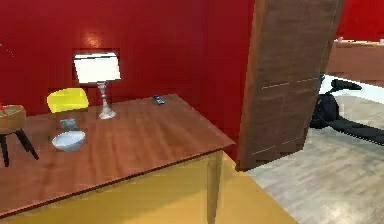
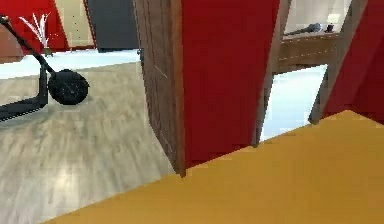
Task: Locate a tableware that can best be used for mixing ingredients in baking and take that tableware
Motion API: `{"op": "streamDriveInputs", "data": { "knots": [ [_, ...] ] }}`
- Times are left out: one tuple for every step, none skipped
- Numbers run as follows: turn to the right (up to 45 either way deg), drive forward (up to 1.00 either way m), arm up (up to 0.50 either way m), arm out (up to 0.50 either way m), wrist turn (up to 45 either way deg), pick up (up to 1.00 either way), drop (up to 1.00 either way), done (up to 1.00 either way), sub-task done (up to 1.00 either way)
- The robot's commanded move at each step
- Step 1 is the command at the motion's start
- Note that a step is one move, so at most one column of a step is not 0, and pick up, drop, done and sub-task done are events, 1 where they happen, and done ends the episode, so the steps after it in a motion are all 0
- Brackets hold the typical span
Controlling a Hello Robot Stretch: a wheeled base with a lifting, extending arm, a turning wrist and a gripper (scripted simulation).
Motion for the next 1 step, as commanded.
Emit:
{"op": "streamDriveInputs", "data": {
  "knots": [
    [0.0,0.20,0.00,0.00,0.0,0.00,0.00,0.00,0.00]
  ]
}}
